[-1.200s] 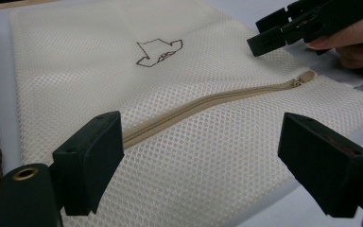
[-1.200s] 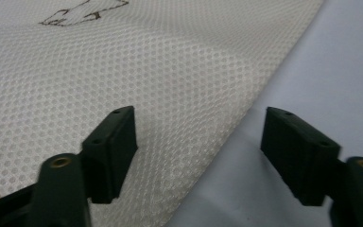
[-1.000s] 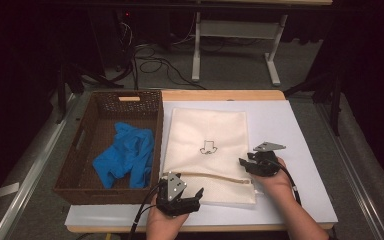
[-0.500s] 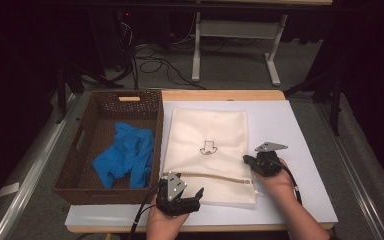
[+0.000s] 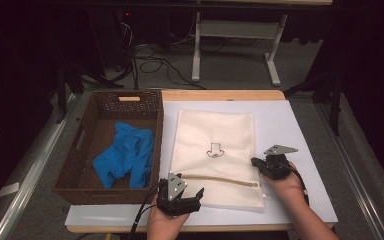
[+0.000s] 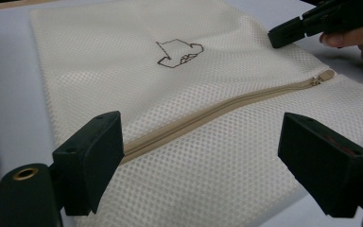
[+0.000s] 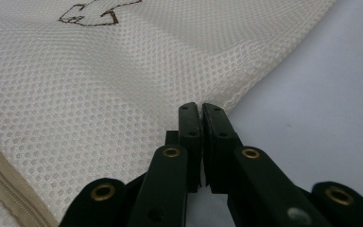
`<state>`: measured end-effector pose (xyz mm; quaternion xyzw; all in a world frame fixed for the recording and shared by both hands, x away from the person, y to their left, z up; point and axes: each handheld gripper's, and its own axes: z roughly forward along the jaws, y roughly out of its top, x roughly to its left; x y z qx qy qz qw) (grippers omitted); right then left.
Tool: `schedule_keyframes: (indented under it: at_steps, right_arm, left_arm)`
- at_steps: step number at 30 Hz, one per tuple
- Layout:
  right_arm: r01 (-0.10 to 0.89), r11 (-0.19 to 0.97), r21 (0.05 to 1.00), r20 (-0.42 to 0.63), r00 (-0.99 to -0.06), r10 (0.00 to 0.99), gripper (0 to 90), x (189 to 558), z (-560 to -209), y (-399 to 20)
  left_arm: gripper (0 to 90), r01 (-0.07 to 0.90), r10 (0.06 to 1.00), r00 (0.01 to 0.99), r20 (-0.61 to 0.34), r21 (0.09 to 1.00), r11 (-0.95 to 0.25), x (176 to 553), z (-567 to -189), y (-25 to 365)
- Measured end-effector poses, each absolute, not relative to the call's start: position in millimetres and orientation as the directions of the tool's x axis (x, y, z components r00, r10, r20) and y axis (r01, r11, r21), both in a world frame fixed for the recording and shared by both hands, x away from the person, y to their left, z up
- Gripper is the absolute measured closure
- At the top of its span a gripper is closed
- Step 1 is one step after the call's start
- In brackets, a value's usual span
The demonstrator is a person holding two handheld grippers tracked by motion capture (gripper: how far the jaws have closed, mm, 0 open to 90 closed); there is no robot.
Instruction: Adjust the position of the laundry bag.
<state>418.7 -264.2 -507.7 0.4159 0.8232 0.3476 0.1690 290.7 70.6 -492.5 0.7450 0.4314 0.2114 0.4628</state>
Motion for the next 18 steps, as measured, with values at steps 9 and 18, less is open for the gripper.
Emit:
schedule_keyframes:
  at_steps: [9, 18]
  right_arm:
    - [0.576, 0.377, 0.726, 0.024, -0.568, 0.822, 88.1, 414.8, -503.9, -287.6]
    - [0.583, 0.376, 0.72, 0.023, -0.562, 0.827, 88.1, 414.9, -504.2, -299.6]
  left_arm:
    - [15.6, 0.444, 0.841, 0.533, -0.091, 0.876, -0.186, 289.4, -490.4, 74.0]
    - [15.7, 0.453, 0.839, 0.535, -0.094, 0.871, -0.191, 290.8, -491.8, 73.8]
